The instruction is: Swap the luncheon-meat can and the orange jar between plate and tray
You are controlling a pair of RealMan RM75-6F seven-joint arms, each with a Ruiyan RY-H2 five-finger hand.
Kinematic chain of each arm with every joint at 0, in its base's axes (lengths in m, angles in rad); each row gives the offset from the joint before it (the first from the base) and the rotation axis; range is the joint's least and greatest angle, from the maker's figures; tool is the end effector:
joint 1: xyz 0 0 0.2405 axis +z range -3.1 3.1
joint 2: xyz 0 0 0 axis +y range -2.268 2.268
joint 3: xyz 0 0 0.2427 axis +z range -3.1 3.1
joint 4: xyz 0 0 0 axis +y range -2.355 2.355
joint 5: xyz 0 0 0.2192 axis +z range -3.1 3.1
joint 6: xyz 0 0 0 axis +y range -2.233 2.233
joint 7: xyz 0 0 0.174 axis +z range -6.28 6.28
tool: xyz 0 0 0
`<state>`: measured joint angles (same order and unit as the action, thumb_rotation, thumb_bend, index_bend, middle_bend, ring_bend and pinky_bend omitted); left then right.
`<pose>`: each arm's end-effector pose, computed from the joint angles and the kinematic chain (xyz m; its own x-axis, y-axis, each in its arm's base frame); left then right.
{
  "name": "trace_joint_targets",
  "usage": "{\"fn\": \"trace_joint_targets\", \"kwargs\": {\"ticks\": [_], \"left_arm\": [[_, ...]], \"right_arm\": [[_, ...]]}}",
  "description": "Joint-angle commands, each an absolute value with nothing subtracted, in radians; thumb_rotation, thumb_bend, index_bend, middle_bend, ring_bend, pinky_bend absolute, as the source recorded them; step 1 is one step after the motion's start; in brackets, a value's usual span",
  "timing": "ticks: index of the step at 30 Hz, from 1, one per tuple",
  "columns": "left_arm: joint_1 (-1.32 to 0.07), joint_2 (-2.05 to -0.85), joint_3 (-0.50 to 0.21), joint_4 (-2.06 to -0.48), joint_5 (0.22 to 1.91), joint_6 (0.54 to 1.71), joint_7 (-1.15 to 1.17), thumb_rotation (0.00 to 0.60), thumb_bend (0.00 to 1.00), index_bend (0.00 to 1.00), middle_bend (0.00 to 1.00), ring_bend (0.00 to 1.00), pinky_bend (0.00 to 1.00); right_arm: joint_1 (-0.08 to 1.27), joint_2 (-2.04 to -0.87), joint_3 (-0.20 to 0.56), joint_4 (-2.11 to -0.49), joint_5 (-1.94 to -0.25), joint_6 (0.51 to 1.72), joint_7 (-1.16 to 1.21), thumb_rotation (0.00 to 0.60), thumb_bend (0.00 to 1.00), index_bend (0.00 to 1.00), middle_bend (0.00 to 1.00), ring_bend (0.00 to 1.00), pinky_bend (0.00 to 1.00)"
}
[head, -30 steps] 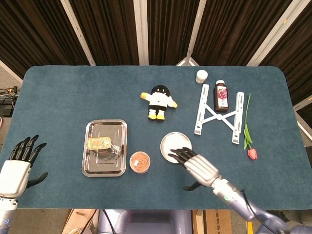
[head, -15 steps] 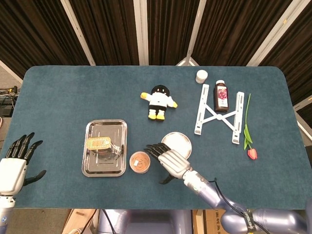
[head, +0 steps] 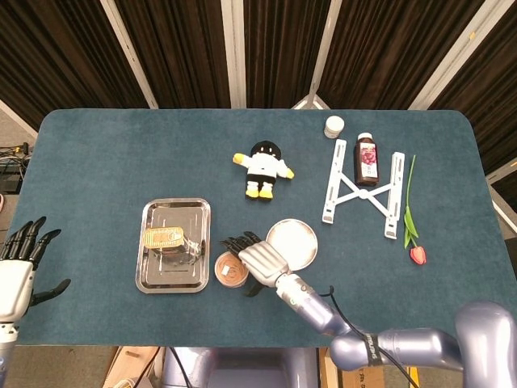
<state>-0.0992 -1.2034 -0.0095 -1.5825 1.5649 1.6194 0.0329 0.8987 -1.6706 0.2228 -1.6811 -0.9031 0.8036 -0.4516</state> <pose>-0.2814 0.2047 0.1320 0.3710 -0.0951 0.9238 0.9217 -0.0840 -0.3788 -0.0204 -0.3026 -0.1022 0.3497 -0.5252 0.7758 -0.8611 -0.5063 0.0453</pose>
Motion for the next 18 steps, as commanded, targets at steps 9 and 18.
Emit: {"fn": "trace_joint_targets", "kwargs": {"ticks": [9,18], "left_arm": [[-0.088,-1.198,-0.035,-1.578,1.549,1.626,-0.010,0.600,0.19,0.18,0.00,0.00,0.10],[-0.079,-1.196,-0.047,-1.578,1.547,1.634,-0.027,0.600,0.19,0.19,0.00,0.00,0.10]], "right_arm": [[0.941,-1.746,0.209,-1.631,-0.856,0.892,-0.513,0.600,0.02,0.31,0.38,0.39,0.00],[0.908,-1.711,0.211,-1.659,-0.908,0.965,-0.478,0.600,0.09,0.47,0.49,0.51,0.07]]}}
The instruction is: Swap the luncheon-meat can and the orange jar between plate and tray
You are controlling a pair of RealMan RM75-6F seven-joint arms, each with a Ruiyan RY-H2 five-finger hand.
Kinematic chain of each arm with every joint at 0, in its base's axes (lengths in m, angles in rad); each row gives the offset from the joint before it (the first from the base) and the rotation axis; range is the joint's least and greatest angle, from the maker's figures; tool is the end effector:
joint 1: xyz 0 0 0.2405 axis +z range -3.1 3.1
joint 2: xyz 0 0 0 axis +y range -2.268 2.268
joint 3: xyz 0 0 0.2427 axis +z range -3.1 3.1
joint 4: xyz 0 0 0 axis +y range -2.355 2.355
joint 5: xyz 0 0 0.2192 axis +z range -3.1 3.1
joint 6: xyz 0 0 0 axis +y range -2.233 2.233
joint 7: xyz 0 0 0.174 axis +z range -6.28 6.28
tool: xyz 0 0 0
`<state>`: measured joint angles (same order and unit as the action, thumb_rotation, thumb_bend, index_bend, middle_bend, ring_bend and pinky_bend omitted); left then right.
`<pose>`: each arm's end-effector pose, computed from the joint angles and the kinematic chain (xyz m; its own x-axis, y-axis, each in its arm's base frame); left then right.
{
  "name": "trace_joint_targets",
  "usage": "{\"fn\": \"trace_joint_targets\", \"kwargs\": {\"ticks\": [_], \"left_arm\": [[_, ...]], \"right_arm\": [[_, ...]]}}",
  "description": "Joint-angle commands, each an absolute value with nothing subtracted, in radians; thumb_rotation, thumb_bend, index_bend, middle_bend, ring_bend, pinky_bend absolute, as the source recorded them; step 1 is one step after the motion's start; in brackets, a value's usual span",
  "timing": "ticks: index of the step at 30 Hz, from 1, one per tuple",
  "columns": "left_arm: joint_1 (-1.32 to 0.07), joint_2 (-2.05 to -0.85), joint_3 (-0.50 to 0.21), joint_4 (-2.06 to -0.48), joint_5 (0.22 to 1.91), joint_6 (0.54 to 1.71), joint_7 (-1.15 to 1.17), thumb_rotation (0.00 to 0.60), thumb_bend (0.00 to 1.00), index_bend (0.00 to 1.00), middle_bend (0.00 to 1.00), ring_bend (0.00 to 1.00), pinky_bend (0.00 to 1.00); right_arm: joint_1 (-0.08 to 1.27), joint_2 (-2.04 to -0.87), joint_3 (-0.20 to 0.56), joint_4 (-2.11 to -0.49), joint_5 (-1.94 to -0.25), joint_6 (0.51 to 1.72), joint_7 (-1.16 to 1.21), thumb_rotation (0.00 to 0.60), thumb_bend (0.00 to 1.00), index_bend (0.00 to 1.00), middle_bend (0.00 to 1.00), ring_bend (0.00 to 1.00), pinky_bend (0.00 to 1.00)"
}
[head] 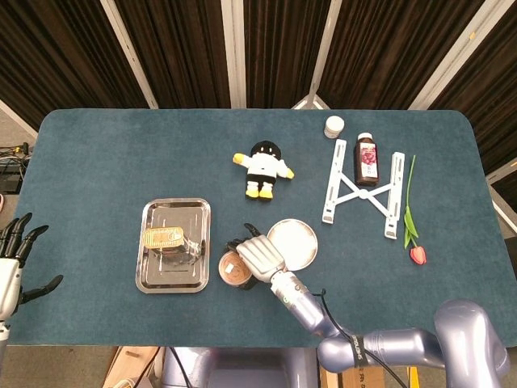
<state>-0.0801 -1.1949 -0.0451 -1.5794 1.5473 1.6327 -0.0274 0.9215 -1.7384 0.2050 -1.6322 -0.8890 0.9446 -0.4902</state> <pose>-0.2859 0.2064 0.1440 0.3230 -0.1336 0.9369 0.9415 -0.0554 -0.3325 -0.0176 -0.3102 -0.1042 0.3408 -0.4405 0.8305 -0.8701 -0.4824 0.1012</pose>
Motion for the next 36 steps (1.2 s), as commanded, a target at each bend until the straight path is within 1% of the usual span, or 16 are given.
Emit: {"fn": "trace_joint_targets", "kwargs": {"ticks": [1,6,10,13,19,24,28,29,31,33,35,36], "left_arm": [[-0.078,-1.196,-0.049,-1.578,1.546,1.635,-0.027,0.600,0.19,0.19,0.00,0.00,0.10],[-0.073,-1.196,-0.053,-1.578,1.548,1.640,-0.029,0.600,0.19,0.19,0.00,0.00,0.10],[-0.071,-1.200,-0.056,-1.579,1.551,1.643,-0.021,0.600,0.19,0.19,0.00,0.00,0.10],[-0.069,-1.204,-0.054,-1.579,1.556,1.643,-0.010,0.600,0.19,0.19,0.00,0.00,0.10],[-0.066,-1.209,-0.057,-1.583,1.552,1.640,0.008,0.600,0.19,0.19,0.00,0.00,0.10],[-0.065,-1.215,-0.062,-1.583,1.550,1.640,0.020,0.600,0.19,0.19,0.00,0.00,0.10],[-0.065,-1.218,-0.064,-1.582,1.547,1.637,0.025,0.600,0.19,0.19,0.00,0.00,0.10],[-0.065,-1.218,-0.064,-1.582,1.547,1.635,0.027,0.600,0.19,0.19,0.00,0.00,0.10],[-0.066,-1.219,-0.065,-1.582,1.546,1.634,0.029,0.600,0.19,0.19,0.00,0.00,0.10],[-0.066,-1.220,-0.067,-1.582,1.543,1.631,0.031,0.600,0.19,0.19,0.00,0.00,0.10],[-0.066,-1.220,-0.068,-1.582,1.542,1.629,0.032,0.600,0.19,0.19,0.00,0.00,0.10],[-0.066,-1.220,-0.068,-1.583,1.542,1.628,0.033,0.600,0.19,0.19,0.00,0.00,0.10]], "right_arm": [[0.903,-1.695,0.215,-1.673,-0.914,0.973,-0.474,0.600,0.09,0.47,0.49,0.51,0.07],[0.877,-1.596,0.234,-1.738,-0.915,0.995,-0.455,0.600,0.09,0.47,0.49,0.51,0.07],[0.862,-1.517,0.226,-1.759,-0.892,0.972,-0.442,0.600,0.09,0.47,0.49,0.51,0.07],[0.854,-1.483,0.212,-1.745,-0.890,0.955,-0.431,0.600,0.09,0.47,0.49,0.50,0.07],[0.846,-1.463,0.189,-1.691,-0.903,0.914,-0.387,0.600,0.09,0.46,0.47,0.43,0.04],[0.840,-1.466,0.171,-1.638,-0.925,0.885,-0.350,0.600,0.09,0.42,0.40,0.36,0.00],[0.838,-1.472,0.164,-1.605,-0.943,0.891,-0.350,0.600,0.09,0.41,0.38,0.32,0.00],[0.838,-1.473,0.162,-1.597,-0.946,0.891,-0.349,0.600,0.09,0.39,0.35,0.29,0.00],[0.836,-1.470,0.161,-1.594,-0.948,0.879,-0.334,0.600,0.09,0.31,0.25,0.21,0.00],[0.837,-1.459,0.156,-1.598,-0.944,0.861,-0.328,0.600,0.08,0.17,0.10,0.08,0.00],[0.838,-1.446,0.154,-1.606,-0.936,0.854,-0.333,0.600,0.05,0.07,0.02,0.02,0.00],[0.839,-1.440,0.154,-1.613,-0.929,0.858,-0.339,0.600,0.03,0.03,0.01,0.00,0.00]]}}
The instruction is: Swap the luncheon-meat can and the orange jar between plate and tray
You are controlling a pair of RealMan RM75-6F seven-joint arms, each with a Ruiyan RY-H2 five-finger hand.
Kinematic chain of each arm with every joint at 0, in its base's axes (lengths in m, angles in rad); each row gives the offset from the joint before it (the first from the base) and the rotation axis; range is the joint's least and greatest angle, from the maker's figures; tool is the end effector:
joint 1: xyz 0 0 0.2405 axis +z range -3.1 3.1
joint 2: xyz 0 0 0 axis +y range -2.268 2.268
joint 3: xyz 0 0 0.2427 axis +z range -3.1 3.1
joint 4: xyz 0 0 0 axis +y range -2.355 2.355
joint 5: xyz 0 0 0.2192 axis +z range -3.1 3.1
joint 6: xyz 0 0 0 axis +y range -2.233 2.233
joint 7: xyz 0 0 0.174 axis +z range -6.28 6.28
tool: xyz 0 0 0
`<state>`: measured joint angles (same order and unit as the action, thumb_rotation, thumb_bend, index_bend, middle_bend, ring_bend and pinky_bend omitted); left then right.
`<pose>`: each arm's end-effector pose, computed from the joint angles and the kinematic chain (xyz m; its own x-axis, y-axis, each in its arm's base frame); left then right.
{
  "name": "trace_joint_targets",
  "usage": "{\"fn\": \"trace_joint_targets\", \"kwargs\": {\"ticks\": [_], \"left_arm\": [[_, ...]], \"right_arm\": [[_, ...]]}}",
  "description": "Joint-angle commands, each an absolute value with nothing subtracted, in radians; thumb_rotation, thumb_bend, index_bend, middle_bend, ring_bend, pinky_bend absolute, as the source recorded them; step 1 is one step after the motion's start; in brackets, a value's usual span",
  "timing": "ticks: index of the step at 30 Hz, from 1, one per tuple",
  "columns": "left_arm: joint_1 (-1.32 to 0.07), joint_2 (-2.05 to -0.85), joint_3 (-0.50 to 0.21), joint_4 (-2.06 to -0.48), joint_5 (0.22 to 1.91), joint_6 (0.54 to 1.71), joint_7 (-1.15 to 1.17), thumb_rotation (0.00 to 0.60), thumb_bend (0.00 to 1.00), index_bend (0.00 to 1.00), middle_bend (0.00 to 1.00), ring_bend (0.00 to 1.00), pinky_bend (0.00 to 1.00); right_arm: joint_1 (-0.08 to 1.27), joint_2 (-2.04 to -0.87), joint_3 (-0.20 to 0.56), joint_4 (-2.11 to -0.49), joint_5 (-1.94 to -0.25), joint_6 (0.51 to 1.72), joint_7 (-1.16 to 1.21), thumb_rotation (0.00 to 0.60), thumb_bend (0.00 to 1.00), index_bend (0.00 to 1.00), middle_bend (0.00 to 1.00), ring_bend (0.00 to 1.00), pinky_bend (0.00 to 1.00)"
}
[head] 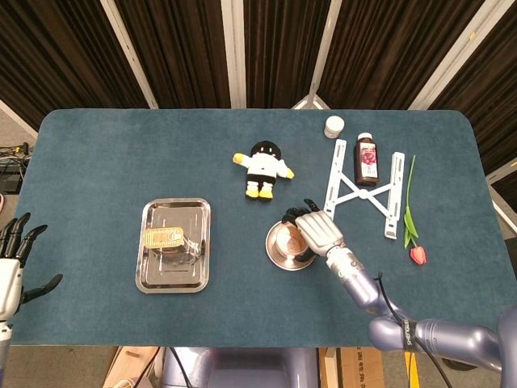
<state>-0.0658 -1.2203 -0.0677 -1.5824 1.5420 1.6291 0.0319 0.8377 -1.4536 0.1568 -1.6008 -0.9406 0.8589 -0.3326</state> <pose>-0.2850 0.2066 0.1398 0.3523 -0.1482 0.9241 0.9324 -0.0294 -0.3602 -0.1138 -0.3617 -0.0354 0.4075 -0.4016 0.8202 -0.8913 -0.3705 0.2614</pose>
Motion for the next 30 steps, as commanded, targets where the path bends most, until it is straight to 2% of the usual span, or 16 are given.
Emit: {"fn": "trace_joint_targets", "kwargs": {"ticks": [1,8,11,13,17,21,25,30], "left_arm": [[-0.066,-1.220,-0.068,-1.583,1.542,1.628,0.033,0.600,0.19,0.19,0.00,0.00,0.10],[-0.067,-1.218,-0.074,-1.581,1.531,1.618,0.037,0.600,0.19,0.19,0.00,0.00,0.10],[-0.068,-1.211,-0.072,-1.585,1.522,1.603,0.048,0.600,0.19,0.19,0.00,0.00,0.10],[-0.069,-1.204,-0.067,-1.594,1.519,1.591,0.063,0.600,0.19,0.19,0.00,0.00,0.10],[-0.070,-1.198,-0.057,-1.610,1.528,1.581,0.074,0.600,0.20,0.19,0.00,0.00,0.10],[-0.063,-1.198,-0.046,-1.623,1.539,1.587,0.103,0.600,0.20,0.19,0.00,0.00,0.10],[-0.052,-1.185,-0.028,-1.647,1.531,1.572,0.125,0.600,0.20,0.19,0.00,0.00,0.10],[-0.046,-1.174,-0.017,-1.654,1.549,1.578,0.137,0.600,0.20,0.19,0.00,0.00,0.10]], "right_arm": [[0.839,-1.435,0.155,-1.620,-0.920,0.861,-0.345,0.600,0.02,0.02,0.00,0.00,0.00],[0.823,-1.331,0.145,-1.738,-0.867,0.912,-0.405,0.600,0.00,0.00,0.00,0.00,0.00],[0.739,-1.269,0.125,-1.794,-0.962,1.055,-0.380,0.600,0.00,0.00,0.00,0.00,0.00],[0.638,-1.252,0.090,-1.790,-1.090,1.213,-0.318,0.600,0.00,0.00,0.00,0.00,0.00],[0.460,-1.243,-0.024,-1.676,-1.303,1.424,-0.167,0.600,0.00,0.00,0.00,0.00,0.00],[0.326,-1.259,-0.089,-1.562,-1.373,1.552,-0.097,0.600,0.00,0.00,0.00,0.00,0.00],[0.265,-1.266,-0.097,-1.512,-1.408,1.607,-0.071,0.600,0.00,0.00,0.00,0.00,0.00],[0.239,-1.240,-0.098,-1.494,-1.452,1.616,-0.074,0.600,0.00,0.00,0.00,0.00,0.00]]}}
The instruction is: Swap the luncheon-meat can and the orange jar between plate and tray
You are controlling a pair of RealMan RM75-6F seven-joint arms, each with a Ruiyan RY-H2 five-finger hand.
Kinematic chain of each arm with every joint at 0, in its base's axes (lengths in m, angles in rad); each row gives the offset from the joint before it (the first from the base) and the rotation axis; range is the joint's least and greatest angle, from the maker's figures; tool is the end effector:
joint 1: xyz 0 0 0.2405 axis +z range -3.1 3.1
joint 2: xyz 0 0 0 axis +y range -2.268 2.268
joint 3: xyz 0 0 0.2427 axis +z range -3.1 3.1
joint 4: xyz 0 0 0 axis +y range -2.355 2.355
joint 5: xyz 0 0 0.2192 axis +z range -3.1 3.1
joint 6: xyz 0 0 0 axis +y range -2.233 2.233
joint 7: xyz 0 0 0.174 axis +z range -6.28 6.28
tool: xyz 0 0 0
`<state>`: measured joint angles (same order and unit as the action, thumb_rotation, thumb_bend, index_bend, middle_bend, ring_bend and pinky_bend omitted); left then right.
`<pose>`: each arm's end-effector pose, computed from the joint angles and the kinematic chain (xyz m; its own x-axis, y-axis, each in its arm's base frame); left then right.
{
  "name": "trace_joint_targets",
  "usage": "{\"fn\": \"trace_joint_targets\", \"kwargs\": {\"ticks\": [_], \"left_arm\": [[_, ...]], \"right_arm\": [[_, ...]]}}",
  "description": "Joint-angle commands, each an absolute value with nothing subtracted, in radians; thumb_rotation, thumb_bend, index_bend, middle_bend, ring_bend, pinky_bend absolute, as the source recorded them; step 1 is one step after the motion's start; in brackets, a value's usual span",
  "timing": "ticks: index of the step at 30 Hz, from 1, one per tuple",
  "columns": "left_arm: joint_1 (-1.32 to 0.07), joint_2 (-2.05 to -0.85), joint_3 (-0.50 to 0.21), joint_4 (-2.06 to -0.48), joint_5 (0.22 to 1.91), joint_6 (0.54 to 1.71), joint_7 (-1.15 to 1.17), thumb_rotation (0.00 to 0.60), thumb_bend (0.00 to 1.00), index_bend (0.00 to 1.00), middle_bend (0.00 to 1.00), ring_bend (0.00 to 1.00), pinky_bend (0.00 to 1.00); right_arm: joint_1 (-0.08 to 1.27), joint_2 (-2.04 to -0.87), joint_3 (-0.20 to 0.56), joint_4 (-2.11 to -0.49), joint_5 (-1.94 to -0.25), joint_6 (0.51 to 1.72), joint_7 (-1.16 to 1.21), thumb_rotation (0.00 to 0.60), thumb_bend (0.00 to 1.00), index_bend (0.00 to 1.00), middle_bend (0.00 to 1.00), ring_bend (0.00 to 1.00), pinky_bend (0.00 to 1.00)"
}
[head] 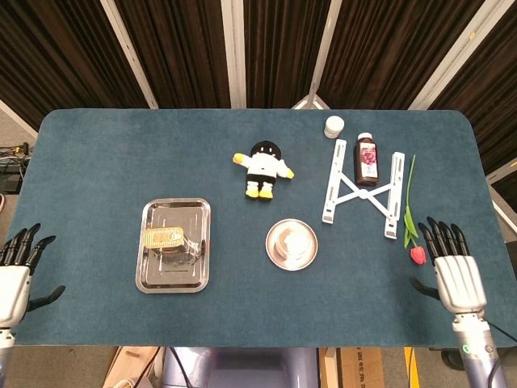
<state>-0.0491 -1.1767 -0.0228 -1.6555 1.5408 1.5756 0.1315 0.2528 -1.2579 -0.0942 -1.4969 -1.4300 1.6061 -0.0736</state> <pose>-0.2849 0.1931 0.1310 0.4250 -0.0445 0.9041 0.9047 -0.0130 -0.4260 -0.2899 -0.2315 0.1126 0.4502 0.0455 0.8917 -0.8865 -0.0967 0.4525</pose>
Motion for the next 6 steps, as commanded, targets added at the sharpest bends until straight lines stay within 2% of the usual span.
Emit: {"fn": "trace_joint_targets", "kwargs": {"ticks": [1,6], "left_arm": [[-0.045,-1.173,-0.016,-1.654,1.551,1.578,0.136,0.600,0.20,0.19,0.00,0.00,0.10],[-0.048,-1.175,-0.013,-1.650,1.559,1.571,0.128,0.600,0.20,0.19,0.00,0.00,0.10]], "right_arm": [[0.233,-1.235,-0.095,-1.498,-1.460,1.622,-0.074,0.600,0.00,0.00,0.00,0.00,0.00],[0.214,-1.227,-0.077,-1.507,-1.471,1.633,-0.102,0.600,0.00,0.00,0.00,0.00,0.00]]}}
